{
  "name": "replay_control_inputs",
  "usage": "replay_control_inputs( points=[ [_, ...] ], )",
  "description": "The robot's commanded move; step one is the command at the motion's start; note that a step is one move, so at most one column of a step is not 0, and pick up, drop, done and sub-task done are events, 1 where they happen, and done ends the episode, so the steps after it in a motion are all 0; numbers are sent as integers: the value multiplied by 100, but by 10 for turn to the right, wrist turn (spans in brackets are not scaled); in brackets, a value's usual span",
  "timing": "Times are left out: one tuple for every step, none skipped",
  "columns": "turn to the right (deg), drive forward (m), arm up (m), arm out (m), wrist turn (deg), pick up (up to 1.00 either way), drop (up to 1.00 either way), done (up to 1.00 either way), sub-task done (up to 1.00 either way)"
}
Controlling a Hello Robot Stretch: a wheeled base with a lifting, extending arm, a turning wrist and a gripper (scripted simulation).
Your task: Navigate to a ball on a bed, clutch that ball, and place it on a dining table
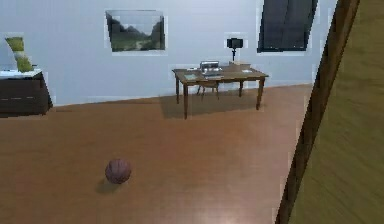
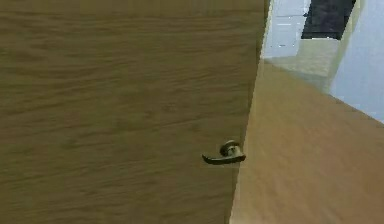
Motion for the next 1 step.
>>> replay_control_inputs(
  points=[
    [60, 0, 0, 0, 0, 0, 0, 0, 0]
  ],
)
